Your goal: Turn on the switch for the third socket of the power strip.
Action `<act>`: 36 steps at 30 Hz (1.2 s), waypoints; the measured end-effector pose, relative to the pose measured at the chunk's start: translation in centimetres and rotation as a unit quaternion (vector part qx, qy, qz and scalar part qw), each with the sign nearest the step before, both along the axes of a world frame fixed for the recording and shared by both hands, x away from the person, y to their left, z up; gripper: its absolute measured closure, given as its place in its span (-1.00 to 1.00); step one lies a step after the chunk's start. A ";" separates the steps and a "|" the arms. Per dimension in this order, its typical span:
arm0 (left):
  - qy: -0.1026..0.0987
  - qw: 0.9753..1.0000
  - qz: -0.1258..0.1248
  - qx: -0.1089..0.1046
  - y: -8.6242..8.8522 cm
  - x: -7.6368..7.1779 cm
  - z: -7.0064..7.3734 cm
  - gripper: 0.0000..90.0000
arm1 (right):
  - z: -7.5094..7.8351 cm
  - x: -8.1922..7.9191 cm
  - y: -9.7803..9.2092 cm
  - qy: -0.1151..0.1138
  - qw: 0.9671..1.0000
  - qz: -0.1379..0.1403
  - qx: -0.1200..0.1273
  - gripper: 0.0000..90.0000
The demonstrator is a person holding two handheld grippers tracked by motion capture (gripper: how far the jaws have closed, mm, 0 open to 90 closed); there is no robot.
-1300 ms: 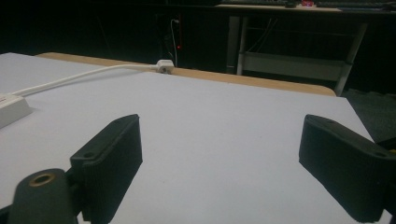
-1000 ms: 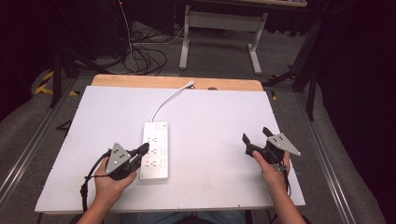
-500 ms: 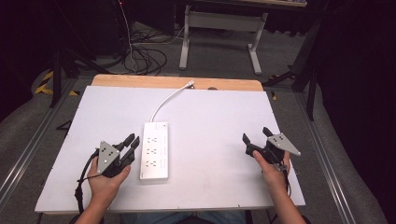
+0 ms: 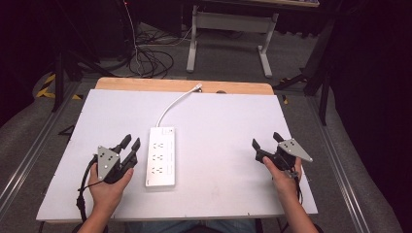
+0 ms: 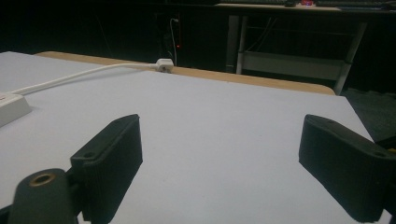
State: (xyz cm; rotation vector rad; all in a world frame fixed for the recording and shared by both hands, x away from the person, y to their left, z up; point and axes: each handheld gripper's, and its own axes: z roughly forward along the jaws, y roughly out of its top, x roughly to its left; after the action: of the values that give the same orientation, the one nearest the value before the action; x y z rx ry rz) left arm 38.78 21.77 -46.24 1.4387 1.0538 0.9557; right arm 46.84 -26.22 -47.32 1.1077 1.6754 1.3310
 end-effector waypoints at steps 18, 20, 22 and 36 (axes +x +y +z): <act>-0.012 0.999 0.050 -0.009 0.5 0.0 0.1 0.09 | 0.0 0.0 0.0 0.000 1.000 0.000 0.001 -0.69; -0.012 0.999 0.052 -0.009 0.5 0.0 0.1 0.02 | 0.0 0.0 0.0 -0.001 1.000 0.001 0.000 -0.69; -0.014 0.998 0.058 -0.009 0.5 0.0 0.1 -0.01 | 0.0 0.0 0.0 -0.001 1.000 0.001 0.001 -0.69; -0.009 0.996 0.083 -0.011 0.8 0.0 0.1 -0.64 | 0.0 0.1 0.0 -0.002 1.000 0.002 0.001 -0.69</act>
State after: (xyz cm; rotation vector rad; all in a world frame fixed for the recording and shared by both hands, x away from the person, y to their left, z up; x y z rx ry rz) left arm 38.80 22.61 -46.09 1.3380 1.1813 1.0689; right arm 46.90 -26.20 -47.30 1.1032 1.6747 1.3372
